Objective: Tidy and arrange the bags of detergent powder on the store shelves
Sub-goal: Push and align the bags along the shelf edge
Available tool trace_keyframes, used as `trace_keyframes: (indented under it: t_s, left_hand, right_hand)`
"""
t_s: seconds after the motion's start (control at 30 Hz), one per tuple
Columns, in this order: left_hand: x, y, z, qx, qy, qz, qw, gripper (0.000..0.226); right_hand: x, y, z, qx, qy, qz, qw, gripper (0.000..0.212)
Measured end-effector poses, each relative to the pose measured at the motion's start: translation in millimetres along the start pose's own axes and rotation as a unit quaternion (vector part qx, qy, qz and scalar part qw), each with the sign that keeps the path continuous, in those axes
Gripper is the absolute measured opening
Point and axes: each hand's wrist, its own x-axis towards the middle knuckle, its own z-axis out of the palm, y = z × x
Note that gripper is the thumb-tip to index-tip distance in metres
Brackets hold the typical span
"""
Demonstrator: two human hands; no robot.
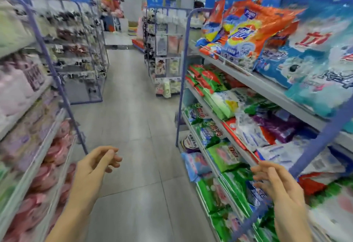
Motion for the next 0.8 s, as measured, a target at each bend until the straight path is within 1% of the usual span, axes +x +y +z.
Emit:
trace_keyframes:
  t_s: [0.1,0.27,0.33,0.4,0.43,0.6,0.8]
  left_hand:
    - [48.4,-7.0,18.7,0.009,0.021,0.0,1.0,0.018]
    - [140.9,-10.8,62.9,0.009,0.045,0.01,0.999,0.018]
    - [179.9,-9.8,82.1,0.013,0.056,0.022,0.998,0.018]
    - [215.3,-12.3,100.5,0.012,0.064,0.026,0.998,0.019]
    - [229.9,-14.3,109.0,0.01,0.064,0.026,0.998,0.019]
    - [299.1,-28.7,141.6,0.001,0.064,0.022,0.998,0.021]
    - [395.6,-57.2,167.2,0.0,0.038,0.024,0.999,0.022]
  right_hand:
    - [58.3,10.9,22.3,0.003,0.0,-0.009,1.0,0.086]
    - [170.6,18.5,57.2,0.01,-0.014,-0.021,1.0,0.089]
    - [213.9,20.9,71.6,0.016,-0.022,-0.03,0.999,0.081]
    - [254.3,24.1,87.0,0.012,-0.036,-0.033,0.999,0.065]
    - [271.5,25.3,94.6,0.009,-0.046,-0.034,0.998,0.063]
    - [343.5,33.5,131.8,0.0,-0.071,-0.035,0.997,0.068]
    - [416.2,44.7,175.5,-0.007,-0.056,-0.053,0.997,0.07]
